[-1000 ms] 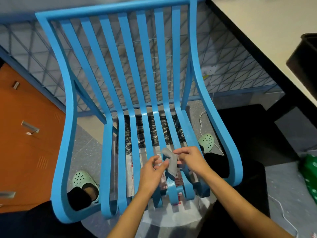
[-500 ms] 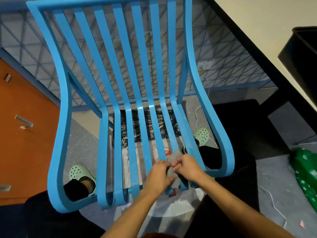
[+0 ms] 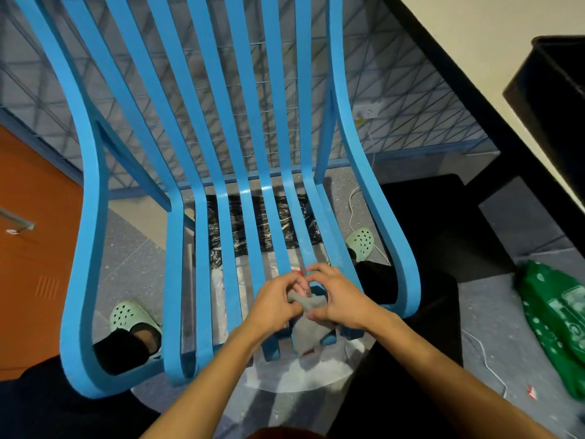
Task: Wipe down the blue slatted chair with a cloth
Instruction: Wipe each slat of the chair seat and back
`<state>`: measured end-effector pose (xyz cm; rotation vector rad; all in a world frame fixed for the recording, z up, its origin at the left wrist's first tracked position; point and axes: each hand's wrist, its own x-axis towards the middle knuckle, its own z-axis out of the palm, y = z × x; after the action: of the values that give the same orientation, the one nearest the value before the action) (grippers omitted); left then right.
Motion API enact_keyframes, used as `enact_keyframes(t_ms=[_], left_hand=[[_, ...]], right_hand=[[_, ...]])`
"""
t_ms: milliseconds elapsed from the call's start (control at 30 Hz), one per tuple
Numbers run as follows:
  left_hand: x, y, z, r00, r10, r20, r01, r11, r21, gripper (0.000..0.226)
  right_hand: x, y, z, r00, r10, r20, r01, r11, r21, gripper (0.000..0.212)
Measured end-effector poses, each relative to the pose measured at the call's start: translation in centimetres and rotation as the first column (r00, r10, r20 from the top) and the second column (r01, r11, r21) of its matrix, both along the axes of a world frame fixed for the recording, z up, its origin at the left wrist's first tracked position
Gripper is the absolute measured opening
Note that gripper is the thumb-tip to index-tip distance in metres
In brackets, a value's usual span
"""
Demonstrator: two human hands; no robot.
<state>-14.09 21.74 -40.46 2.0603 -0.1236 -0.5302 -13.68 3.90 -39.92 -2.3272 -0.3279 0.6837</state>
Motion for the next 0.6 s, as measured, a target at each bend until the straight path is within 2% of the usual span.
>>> enact_keyframes(t_ms=[100, 167, 267, 333, 433, 500, 600], left_hand=[[0.7, 0.5, 1.1, 1.0, 0.007, 0.017, -0.007, 0.999, -0.044, 0.033], [0.9, 0.5, 1.3, 0.999, 0.036, 0.034, -0.034, 0.998, -0.059, 0.032], [1.1, 0.4, 1.2, 0.992, 0.095, 0.079, -0.088, 0.993, -0.084, 0.029], [1.0, 0.6, 1.0, 0.984, 0.157, 0.089, -0.149, 0.985, -0.09, 0.028], [0.5, 1.4, 0.3, 0.974, 0.22, 0.049, -0.215, 0.973, -0.088, 0.025], [0.1, 1.9, -0.4, 0.978, 0.209, 0.021, -0.207, 0.977, -0.057, 0.024], [-0.6, 2.4, -1.3, 0.986, 0.167, 0.001, -0.167, 0.986, -0.018, 0.019]], right_hand=[[-0.1, 0.3, 0.1, 0.961, -0.129, -0.244, 0.175, 0.968, 0.18, 0.038], [-0.2, 0.6, 0.1, 0.934, -0.193, -0.301, 0.271, 0.931, 0.246, 0.031], [0.2, 0.3, 0.8, 0.956, -0.257, -0.139, 0.276, 0.95, 0.142, 0.016], [0.7, -0.8, 1.4, 0.958, -0.272, 0.086, 0.272, 0.962, 0.013, 0.015], [1.6, -2.1, 1.6, 0.886, -0.231, 0.403, 0.295, 0.95, -0.104, 0.016], [1.9, -2.0, 1.2, 0.872, -0.186, 0.453, 0.275, 0.952, -0.137, 0.023], [0.0, -0.1, -0.8, 0.95, -0.055, 0.307, 0.136, 0.958, -0.252, 0.023]])
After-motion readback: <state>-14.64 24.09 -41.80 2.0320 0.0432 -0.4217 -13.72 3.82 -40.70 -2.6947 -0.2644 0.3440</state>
